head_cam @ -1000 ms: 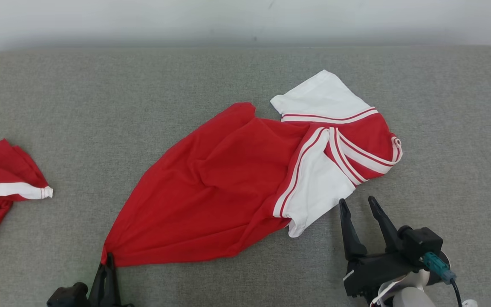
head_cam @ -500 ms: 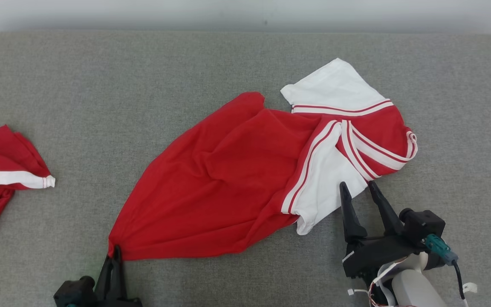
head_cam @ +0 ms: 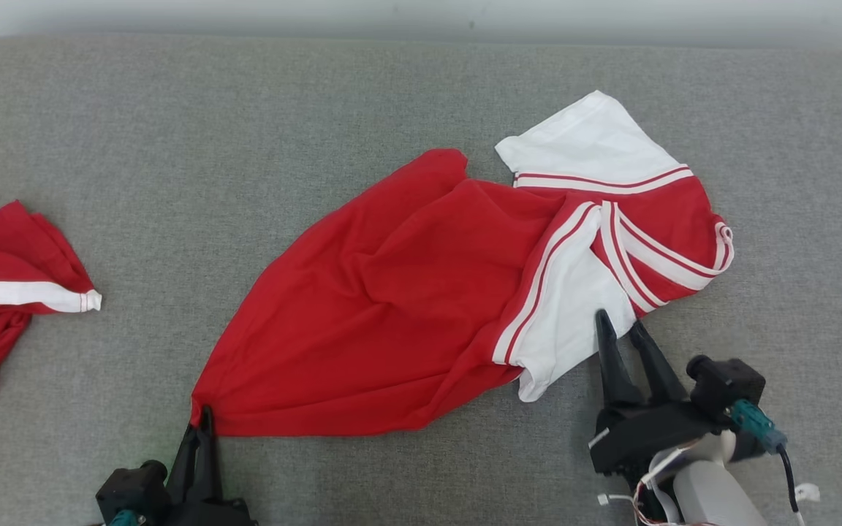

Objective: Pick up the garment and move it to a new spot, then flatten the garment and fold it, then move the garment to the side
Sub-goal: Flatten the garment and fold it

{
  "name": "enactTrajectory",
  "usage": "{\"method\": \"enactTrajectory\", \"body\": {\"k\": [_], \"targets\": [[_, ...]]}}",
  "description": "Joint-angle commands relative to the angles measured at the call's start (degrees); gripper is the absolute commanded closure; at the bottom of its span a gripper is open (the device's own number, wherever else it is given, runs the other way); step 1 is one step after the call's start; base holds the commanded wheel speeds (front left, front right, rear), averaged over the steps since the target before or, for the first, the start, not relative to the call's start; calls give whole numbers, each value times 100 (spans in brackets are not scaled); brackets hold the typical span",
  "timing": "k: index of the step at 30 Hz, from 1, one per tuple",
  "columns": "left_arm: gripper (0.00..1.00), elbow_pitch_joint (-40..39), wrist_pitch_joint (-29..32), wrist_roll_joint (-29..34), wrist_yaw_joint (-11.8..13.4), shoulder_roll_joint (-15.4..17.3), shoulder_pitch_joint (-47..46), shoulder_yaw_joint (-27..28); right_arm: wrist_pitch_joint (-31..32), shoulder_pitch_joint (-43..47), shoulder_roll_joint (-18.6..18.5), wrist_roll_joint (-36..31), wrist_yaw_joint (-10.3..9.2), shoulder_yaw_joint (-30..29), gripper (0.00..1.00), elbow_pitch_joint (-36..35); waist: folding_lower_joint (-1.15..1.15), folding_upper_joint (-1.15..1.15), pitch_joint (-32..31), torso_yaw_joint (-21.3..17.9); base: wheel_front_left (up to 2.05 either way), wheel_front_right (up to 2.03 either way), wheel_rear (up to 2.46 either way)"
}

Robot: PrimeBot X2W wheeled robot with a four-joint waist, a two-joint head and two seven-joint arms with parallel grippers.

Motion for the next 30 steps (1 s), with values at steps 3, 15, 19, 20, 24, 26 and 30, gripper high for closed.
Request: {"method": "enactTrajectory", "body": {"k": [3,15,19,20,24,26,30], "targets": [[100,7,-8,16,-15,20,53,29,-1,39,9,-51,-14,-65,34,53,0,0,-5,-28,0,0,0],[100,7,-8,53,-41,18,-84,-29,-1,-160,10,-84,-14,-52,100,166,0,0,42,2,0,0,0],[100,9,-8,80,-30,19,1,38,-1,-61,9,-76,-14,-48,100,70,0,0,-54,-7,0,0,0],[100,-24,-8,85,-32,21,30,65,-1,-26,8,-49,-14,-62,100,40,0,0,-102,-19,0,0,0],[100,-330,-11,148,-101,19,85,140,-3,54,8,149,-14,-159,100,-275,0,0,-363,-91,0,0,0],[100,-558,-12,290,-190,20,29,166,-1,82,9,302,-14,-232,100,-508,0,0,-527,-129,0,0,0],[100,-901,-12,420,-333,31,-171,272,-3,-48,9,424,-14,-322,100,-915,0,0,-823,-194,0,0,0]]}}
